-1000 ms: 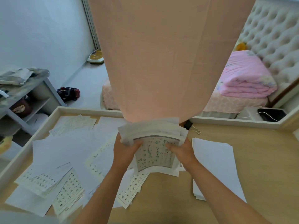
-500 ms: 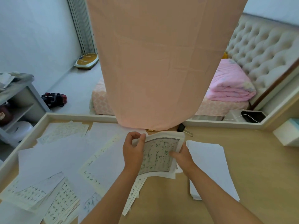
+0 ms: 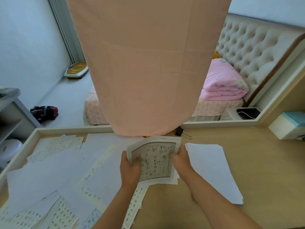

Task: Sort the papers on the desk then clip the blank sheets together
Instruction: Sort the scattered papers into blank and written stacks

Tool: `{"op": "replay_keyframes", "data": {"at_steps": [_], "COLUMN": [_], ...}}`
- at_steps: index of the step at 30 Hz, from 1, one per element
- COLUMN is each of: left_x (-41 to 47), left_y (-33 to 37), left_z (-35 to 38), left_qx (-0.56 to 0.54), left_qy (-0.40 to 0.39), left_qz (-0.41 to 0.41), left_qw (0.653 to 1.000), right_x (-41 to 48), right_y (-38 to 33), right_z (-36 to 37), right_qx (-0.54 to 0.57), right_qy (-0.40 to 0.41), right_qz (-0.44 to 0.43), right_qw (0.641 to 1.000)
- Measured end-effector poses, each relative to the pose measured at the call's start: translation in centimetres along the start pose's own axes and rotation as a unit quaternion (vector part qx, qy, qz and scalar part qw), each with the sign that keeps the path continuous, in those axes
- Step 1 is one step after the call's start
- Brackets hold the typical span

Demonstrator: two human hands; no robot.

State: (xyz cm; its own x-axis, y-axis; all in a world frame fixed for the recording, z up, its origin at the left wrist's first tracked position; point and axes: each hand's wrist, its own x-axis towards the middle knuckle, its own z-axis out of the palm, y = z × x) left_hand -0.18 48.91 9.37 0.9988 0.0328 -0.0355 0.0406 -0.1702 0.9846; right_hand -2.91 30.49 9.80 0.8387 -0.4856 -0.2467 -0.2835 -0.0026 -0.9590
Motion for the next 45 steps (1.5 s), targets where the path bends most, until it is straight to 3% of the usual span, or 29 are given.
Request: {"op": "replay_keyframes", "data": {"at_steps": [3, 9, 12, 14, 16, 18, 21, 25, 33, 35, 38, 39, 41, 43, 45], "left_x": [0.9, 2.6, 3.9, 5.0, 6.0, 6.8, 7.7, 8.2, 7.7, 8.1, 9.6, 10.1, 10.5, 10.2, 9.2], "left_y": [0.6, -2.0, -0.7, 0.8, 2.3, 3.6, 4.5, 4.3, 1.6, 2.0, 2.3, 2.2, 1.6, 0.8, -0.1], "left_z": [0.1, -1.0, -1.5, -1.7, -1.8, -2.1, -2.7, -3.4, -4.1, -4.5, -6.3, -7.1, -8.4, -8.8, -8.5], "left_qx": [0.013, 0.132, 0.176, 0.224, 0.276, 0.342, 0.400, 0.402, 0.422, 0.441, 0.558, 0.564, 0.486, 0.348, 0.195], "left_qy": [0.007, -0.075, -0.085, -0.097, -0.117, -0.130, -0.141, -0.186, -0.226, -0.243, -0.283, -0.276, -0.240, -0.201, -0.152], "left_qz": [0.015, 0.022, 0.062, 0.132, 0.195, 0.235, 0.306, 0.343, 0.345, 0.310, 0.198, 0.161, 0.091, 0.047, 0.007], "left_qw": [1.000, 0.988, 0.979, 0.961, 0.934, 0.900, 0.852, 0.828, 0.807, 0.807, 0.754, 0.761, 0.835, 0.914, 0.969], "right_x": [-0.1, 0.8, 1.7, 2.2, 3.0, 3.8, 4.5, 4.1, 3.3, 3.3, 3.0, 3.0, 3.1, 3.1, 2.7], "right_y": [0.5, 2.1, -0.2, -1.9, -3.4, -4.4, -5.0, -4.5, -1.0, -1.0, -1.1, -0.9, -0.2, 0.8, 1.6], "right_z": [0.5, 0.9, 0.4, -0.3, -0.5, -0.2, -0.2, 0.4, 2.4, 2.4, 1.2, 0.6, -0.4, -0.8, -0.7], "right_qx": [0.009, -0.025, -0.068, -0.150, -0.223, -0.279, -0.331, -0.244, -0.173, -0.128, -0.090, -0.085, -0.076, -0.070, -0.077], "right_qy": [0.011, -0.049, 0.071, 0.119, 0.036, -0.038, -0.012, -0.134, -0.141, -0.119, -0.060, -0.042, -0.021, -0.006, 0.000], "right_qz": [-0.008, 0.011, -0.077, -0.215, -0.304, -0.294, -0.315, -0.213, -0.076, -0.047, -0.021, -0.020, -0.019, -0.008, 0.000], "right_qw": [1.000, 0.998, 0.992, 0.958, 0.926, 0.913, 0.889, 0.937, 0.972, 0.983, 0.994, 0.995, 0.997, 0.997, 0.997]}}
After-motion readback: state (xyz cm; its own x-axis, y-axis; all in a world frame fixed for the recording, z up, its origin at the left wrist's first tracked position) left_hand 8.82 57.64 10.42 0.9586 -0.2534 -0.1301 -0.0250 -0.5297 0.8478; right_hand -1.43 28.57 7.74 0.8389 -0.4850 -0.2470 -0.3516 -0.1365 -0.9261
